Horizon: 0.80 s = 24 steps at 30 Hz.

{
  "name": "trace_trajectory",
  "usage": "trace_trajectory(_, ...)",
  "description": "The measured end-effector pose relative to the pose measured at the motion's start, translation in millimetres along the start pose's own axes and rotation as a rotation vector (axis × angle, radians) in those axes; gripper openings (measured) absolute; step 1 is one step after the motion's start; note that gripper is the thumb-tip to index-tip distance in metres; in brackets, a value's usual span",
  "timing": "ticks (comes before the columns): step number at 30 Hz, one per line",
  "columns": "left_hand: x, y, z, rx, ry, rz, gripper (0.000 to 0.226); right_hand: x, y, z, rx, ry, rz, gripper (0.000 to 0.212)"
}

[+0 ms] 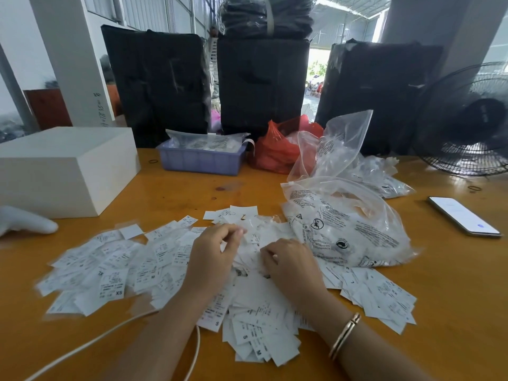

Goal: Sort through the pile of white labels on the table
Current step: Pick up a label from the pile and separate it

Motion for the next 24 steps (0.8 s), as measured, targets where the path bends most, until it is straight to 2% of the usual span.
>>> trace_trajectory(4,0,0,3,-0.013,0.007,0.011,0.016,-2,-1,10,-0.090,0.165,-0.022,0.044)
trace_trajectory(12,2,1,5,-0.024,0.007,0.026,0.022,-3,2,-7,0.077,0.114,-0.027,0.035)
trace_trajectory(13,2,1,5,-0.030,0.006,0.030,0.023,-2,2,-11,0.118,0.012,-0.013,0.031)
trace_trajectory(15,2,1,6,-0.040,0.013,0.034,0.024,7,3,-15,0.154,-0.352,0.085,0.020)
trace_trajectory(18,3,2,6,-0.053,0.054,0.032,0.027,26,6,-5,0.102,-0.884,0.301,0.015)
trace_trajectory(22,2,2,12,-0.097,0.088,0.005,0.035,33,11,8,0.044,-1.218,0.435,0.008)
trace_trajectory(24,1,1,13,-0.115,0.135,-0.028,0.037,30,10,10,0.034,-1.293,0.415,0.017)
Point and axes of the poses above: each hand's wrist, its own y-axis away from the middle knuckle, its own z-axis out of the palm, x = y × z, the point moved 9 cm from there along -y, towards the middle knuckle, and after that the axes turned 6 degrees about y, right-handed, at the moved point
